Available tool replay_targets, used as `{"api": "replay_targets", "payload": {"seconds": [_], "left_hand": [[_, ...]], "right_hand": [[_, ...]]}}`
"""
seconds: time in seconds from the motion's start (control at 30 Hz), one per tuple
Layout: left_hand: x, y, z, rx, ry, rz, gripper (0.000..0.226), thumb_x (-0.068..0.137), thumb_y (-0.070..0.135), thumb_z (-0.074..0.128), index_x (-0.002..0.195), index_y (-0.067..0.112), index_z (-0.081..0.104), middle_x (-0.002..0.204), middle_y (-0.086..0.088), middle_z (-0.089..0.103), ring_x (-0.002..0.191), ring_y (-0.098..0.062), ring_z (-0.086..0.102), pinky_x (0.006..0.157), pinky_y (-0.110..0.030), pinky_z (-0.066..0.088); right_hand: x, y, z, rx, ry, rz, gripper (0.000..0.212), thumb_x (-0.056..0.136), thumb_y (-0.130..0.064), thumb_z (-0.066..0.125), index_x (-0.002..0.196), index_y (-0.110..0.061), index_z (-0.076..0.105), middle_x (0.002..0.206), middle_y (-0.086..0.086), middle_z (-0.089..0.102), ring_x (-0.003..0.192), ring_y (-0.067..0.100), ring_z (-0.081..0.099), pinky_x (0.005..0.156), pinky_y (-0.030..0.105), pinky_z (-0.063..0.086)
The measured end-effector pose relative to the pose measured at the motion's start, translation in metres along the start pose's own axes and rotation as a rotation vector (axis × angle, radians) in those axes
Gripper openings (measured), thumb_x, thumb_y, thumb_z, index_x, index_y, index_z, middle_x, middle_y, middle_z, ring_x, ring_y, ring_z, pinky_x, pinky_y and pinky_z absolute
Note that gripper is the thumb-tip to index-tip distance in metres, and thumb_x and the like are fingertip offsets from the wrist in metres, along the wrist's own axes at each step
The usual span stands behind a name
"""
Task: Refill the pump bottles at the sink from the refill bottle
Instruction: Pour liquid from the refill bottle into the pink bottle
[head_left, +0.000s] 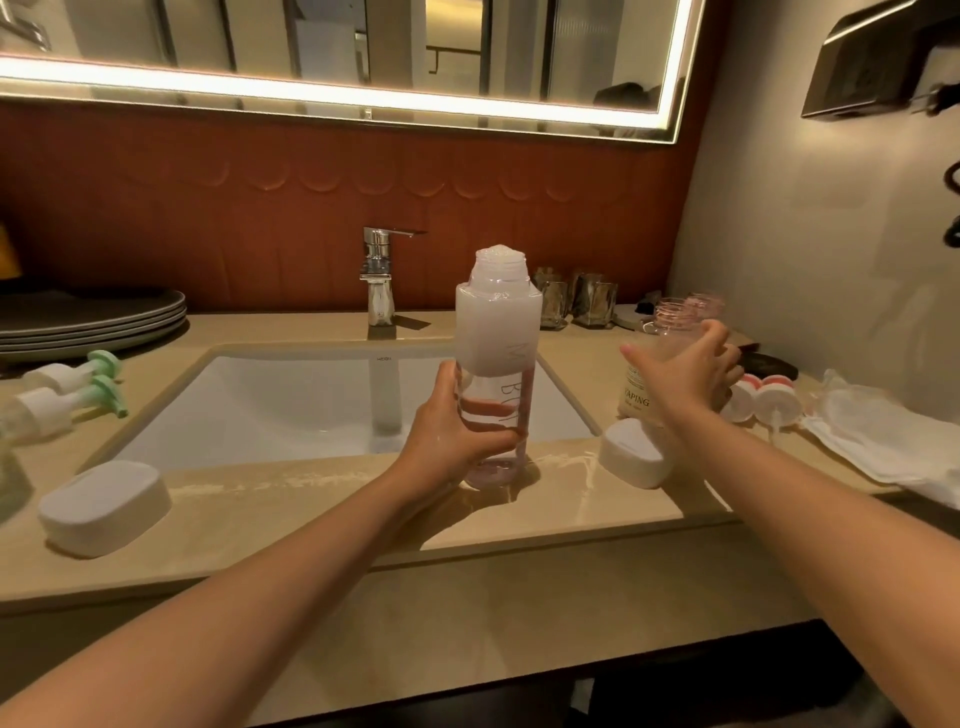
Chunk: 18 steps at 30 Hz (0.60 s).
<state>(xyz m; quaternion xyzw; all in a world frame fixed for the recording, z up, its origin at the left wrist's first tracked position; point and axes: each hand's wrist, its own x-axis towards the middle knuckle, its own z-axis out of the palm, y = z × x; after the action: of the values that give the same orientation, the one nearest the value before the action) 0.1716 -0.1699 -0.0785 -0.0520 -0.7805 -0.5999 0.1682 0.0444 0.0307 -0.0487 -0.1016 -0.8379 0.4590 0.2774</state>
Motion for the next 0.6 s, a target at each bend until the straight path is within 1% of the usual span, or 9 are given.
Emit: {"api": "replay_targets", "payload": {"seconds": [0.13,0.2,0.27,0.33,0.4,0.43,0.53,0.6], "left_hand": [[0.002,-0.002,-0.001,0.011,-0.015,-0.003,0.065,0.074,0.013,0.076,0.119,0.032,0.033,0.105,0.010,0.058,0.102,-0.018,0.061,0.082,-0.034,0.055],[0.002,-0.002,-0.001,0.013,-0.009,0.002,0.065,0.074,0.013,0.076,0.118,0.032,0.033,0.103,0.013,0.058,0.101,-0.016,0.061,0.079,-0.031,0.055],[0.001,-0.002,-0.001,0.009,-0.011,0.005,0.064,0.074,0.013,0.076,0.118,0.032,0.033,0.100,0.016,0.058,0.099,-0.014,0.061,0.075,-0.026,0.054],[0.001,-0.001,-0.001,0.003,-0.017,-0.001,0.064,0.075,0.012,0.076,0.118,0.032,0.033,0.100,0.015,0.058,0.099,-0.014,0.061,0.074,-0.025,0.054],[0.001,0.000,-0.002,-0.003,-0.022,-0.008,0.064,0.075,0.012,0.076,0.118,0.032,0.033,0.102,0.013,0.058,0.100,-0.015,0.061,0.075,-0.026,0.054],[0.001,0.000,-0.001,-0.003,-0.022,-0.013,0.065,0.075,0.012,0.076,0.119,0.032,0.033,0.103,0.012,0.059,0.101,-0.015,0.061,0.076,-0.027,0.054],[0.001,0.000,-0.001,0.006,-0.021,-0.017,0.066,0.074,0.013,0.076,0.119,0.033,0.032,0.103,0.013,0.059,0.101,-0.015,0.061,0.077,-0.028,0.054],[0.002,-0.001,-0.001,0.013,-0.019,-0.013,0.066,0.074,0.012,0.077,0.119,0.032,0.033,0.103,0.012,0.059,0.100,-0.014,0.061,0.076,-0.026,0.054]], "right_hand": [[0.005,0.009,0.010,0.034,-0.060,0.042,0.083,0.074,-0.035,0.076,0.136,-0.016,0.025,0.140,0.016,0.040,0.126,0.034,0.037,0.102,0.049,0.036],[0.006,0.010,0.011,0.055,-0.071,0.051,0.081,0.074,-0.031,0.076,0.134,-0.019,0.024,0.138,0.016,0.041,0.124,0.034,0.039,0.101,0.051,0.038],[0.006,0.010,0.010,0.042,-0.087,0.044,0.084,0.074,-0.029,0.076,0.137,-0.022,0.020,0.139,0.016,0.039,0.125,0.034,0.037,0.101,0.051,0.037],[0.006,0.008,0.009,0.023,-0.100,0.037,0.095,0.072,-0.032,0.078,0.142,-0.025,0.015,0.143,0.016,0.034,0.128,0.035,0.033,0.102,0.053,0.035],[0.005,0.005,0.010,-0.012,-0.095,0.018,0.104,0.068,-0.039,0.080,0.145,-0.026,0.011,0.148,0.015,0.026,0.132,0.036,0.027,0.104,0.054,0.031],[0.003,0.002,0.010,-0.026,-0.080,0.005,0.105,0.067,-0.043,0.080,0.145,-0.025,0.011,0.150,0.015,0.023,0.133,0.036,0.025,0.106,0.053,0.030],[0.002,-0.007,0.014,0.010,-0.018,-0.031,0.099,0.068,-0.047,0.078,0.143,-0.025,0.018,0.150,0.014,0.024,0.134,0.034,0.025,0.104,0.048,0.030],[0.004,-0.010,0.017,0.029,0.009,-0.034,0.096,0.069,-0.047,0.077,0.142,-0.023,0.021,0.148,0.014,0.027,0.134,0.033,0.026,0.104,0.046,0.031]]}}
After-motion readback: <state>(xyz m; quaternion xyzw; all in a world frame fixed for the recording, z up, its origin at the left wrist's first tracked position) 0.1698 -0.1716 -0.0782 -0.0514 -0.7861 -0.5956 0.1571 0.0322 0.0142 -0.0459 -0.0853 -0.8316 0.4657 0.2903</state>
